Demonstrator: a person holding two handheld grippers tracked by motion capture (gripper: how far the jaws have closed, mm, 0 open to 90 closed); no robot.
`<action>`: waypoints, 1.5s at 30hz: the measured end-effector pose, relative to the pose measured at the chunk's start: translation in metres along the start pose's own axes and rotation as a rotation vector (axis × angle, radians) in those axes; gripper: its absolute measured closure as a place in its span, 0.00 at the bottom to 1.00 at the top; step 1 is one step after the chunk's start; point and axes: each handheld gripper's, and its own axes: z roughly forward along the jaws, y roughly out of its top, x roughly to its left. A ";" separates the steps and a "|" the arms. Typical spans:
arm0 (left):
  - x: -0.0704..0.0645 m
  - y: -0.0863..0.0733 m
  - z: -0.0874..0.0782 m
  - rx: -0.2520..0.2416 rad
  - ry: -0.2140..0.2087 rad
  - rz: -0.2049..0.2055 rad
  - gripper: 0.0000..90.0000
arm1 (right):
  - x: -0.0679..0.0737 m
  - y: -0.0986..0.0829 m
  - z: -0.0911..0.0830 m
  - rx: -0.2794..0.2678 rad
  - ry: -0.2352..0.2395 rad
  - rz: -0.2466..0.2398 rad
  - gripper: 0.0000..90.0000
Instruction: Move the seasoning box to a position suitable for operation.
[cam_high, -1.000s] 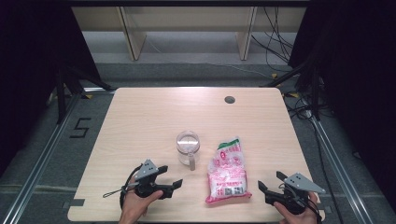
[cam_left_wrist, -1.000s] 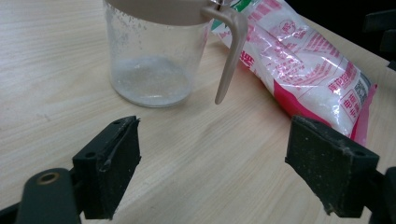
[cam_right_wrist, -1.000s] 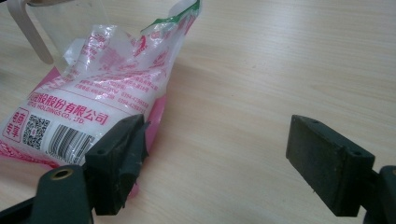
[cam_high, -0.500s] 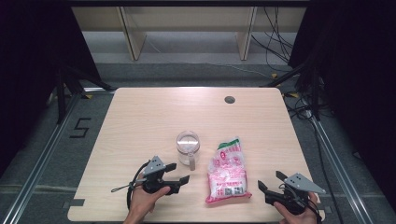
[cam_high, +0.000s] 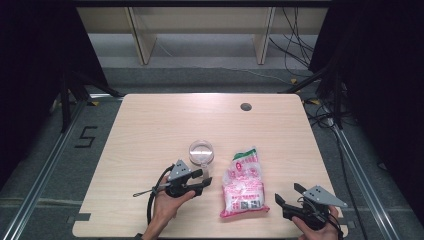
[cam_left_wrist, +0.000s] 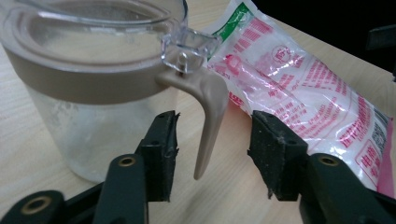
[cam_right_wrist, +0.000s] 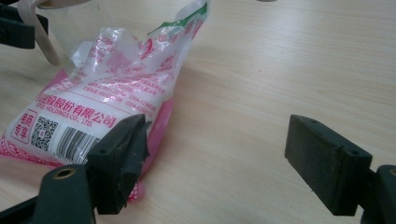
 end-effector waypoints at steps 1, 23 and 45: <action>0.000 0.001 0.001 -0.005 0.000 -0.004 0.63 | 0.000 0.000 0.000 0.000 0.000 0.002 0.25; 0.013 -0.002 -0.011 0.005 0.066 0.083 0.84 | -0.001 0.000 0.000 -0.006 0.016 -0.025 0.26; 0.060 0.000 -0.035 -0.007 0.281 0.030 0.80 | -0.001 0.001 0.000 -0.013 0.010 -0.053 0.26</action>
